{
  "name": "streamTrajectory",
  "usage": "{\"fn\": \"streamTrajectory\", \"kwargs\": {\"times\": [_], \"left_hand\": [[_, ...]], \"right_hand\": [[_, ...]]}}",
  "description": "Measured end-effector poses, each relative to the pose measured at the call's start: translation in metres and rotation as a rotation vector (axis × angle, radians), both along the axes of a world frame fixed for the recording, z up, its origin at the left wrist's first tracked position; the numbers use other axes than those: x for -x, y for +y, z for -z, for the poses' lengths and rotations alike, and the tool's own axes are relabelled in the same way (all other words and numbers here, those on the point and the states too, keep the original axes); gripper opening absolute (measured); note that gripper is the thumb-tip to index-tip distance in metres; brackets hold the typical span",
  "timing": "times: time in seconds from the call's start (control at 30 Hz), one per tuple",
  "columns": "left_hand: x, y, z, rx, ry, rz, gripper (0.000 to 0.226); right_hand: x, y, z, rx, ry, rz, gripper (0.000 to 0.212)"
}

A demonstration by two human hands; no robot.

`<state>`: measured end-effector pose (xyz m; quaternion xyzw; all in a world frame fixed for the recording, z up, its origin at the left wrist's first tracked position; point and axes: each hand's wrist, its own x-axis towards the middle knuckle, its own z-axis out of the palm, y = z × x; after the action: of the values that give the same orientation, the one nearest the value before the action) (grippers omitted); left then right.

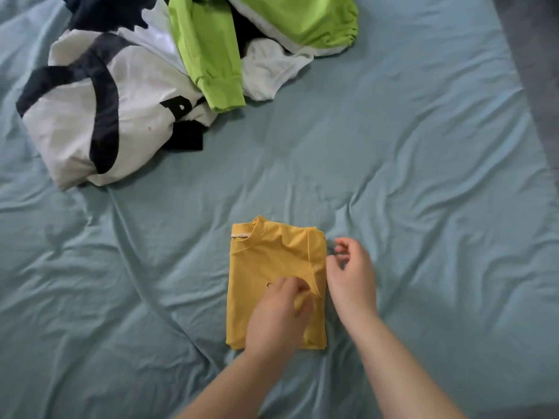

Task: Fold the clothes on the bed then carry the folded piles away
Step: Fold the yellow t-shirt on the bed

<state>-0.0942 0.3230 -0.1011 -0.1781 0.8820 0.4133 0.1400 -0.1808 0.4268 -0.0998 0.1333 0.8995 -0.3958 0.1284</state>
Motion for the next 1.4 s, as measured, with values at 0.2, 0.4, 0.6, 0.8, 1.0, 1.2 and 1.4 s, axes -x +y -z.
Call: {"fn": "streamTrajectory", "kwargs": {"times": [0.2,0.4,0.6,0.8,1.0,1.2,1.4], "left_hand": [[0.038,-0.079,0.021,0.635,0.040,0.517,0.073],[0.045,-0.094,0.042,0.612,-0.140,0.602,0.095],[-0.049,-0.093,0.025,0.519,-0.230,0.466,0.125],[-0.034,-0.061,0.006,-0.260,-0.363,-0.528,0.068],[0.005,-0.034,-0.013,-0.330,-0.244,-0.761,0.019],[0.065,-0.003,-0.067,-0.501,-0.078,-0.633,0.022],[0.145,0.050,-0.086,-0.639,0.033,-0.511,0.026]], "right_hand": [[-0.036,-0.006,0.020,-0.467,0.150,-0.852,0.059],[-0.071,0.018,0.044,-0.624,0.028,-0.820,0.078],[-0.120,0.047,0.021,-0.486,-0.058,-0.805,0.101],[-0.082,0.005,0.014,0.106,-0.415,0.114,0.043],[-0.049,-0.008,0.007,0.443,-0.591,0.264,0.017],[0.003,0.039,-0.039,0.431,-0.253,0.267,0.011],[0.091,0.096,-0.073,0.437,-0.013,0.240,0.004]]}}
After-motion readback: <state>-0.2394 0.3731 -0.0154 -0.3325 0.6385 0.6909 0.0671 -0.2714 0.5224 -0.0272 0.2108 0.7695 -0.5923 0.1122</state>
